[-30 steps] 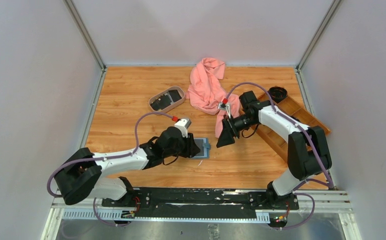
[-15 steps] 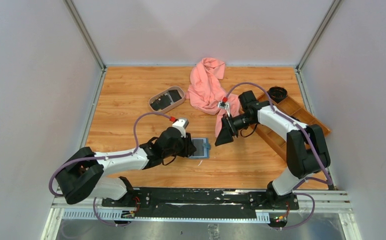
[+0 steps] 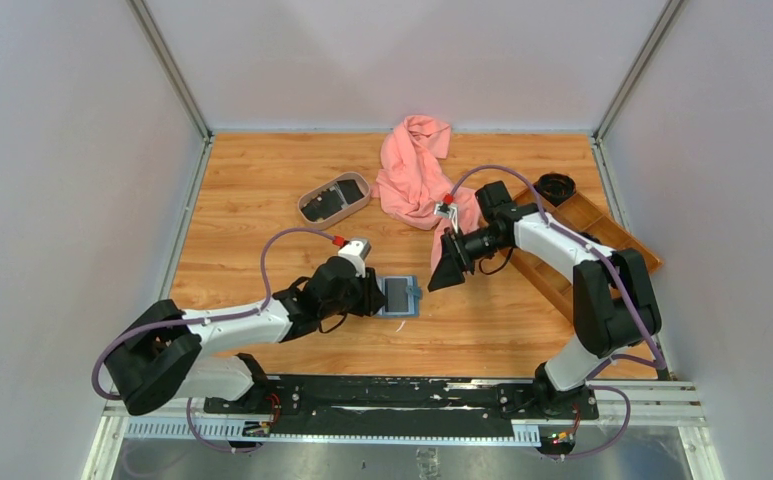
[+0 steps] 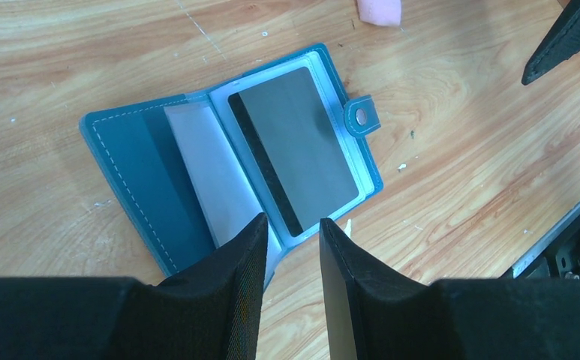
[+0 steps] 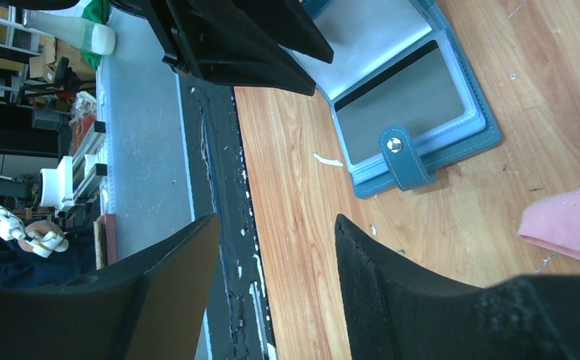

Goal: Put the credit cards into the card holder
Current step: Turn over the card slot in the card holder.

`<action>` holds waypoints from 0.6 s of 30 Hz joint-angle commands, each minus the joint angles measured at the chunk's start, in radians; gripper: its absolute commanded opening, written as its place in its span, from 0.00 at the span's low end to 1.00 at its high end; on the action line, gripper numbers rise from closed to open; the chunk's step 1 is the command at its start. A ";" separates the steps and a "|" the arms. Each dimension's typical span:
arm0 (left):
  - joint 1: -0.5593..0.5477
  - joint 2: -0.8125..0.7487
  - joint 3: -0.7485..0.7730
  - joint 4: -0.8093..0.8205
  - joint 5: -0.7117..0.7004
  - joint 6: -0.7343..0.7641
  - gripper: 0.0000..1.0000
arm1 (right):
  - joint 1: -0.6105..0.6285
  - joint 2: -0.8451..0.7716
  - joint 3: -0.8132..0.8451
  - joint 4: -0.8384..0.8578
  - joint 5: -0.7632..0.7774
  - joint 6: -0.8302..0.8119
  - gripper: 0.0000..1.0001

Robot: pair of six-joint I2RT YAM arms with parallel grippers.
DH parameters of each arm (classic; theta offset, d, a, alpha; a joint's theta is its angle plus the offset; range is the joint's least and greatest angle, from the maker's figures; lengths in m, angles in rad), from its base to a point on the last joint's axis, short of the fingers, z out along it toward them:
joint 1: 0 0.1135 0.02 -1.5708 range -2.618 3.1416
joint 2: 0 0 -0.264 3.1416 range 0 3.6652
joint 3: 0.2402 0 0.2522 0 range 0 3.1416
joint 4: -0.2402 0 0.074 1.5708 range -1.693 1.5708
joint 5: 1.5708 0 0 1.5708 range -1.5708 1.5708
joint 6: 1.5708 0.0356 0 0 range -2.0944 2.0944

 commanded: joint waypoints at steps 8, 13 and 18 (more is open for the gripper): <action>0.026 -0.009 -0.023 0.004 0.030 0.006 0.36 | 0.028 0.007 -0.032 0.121 -0.040 0.154 0.61; 0.029 0.007 -0.025 0.004 0.035 0.001 0.36 | 0.080 -0.003 -0.092 0.323 0.014 0.385 0.60; 0.033 0.017 -0.022 0.003 0.031 -0.001 0.36 | 0.170 0.003 -0.159 0.457 0.157 0.567 0.57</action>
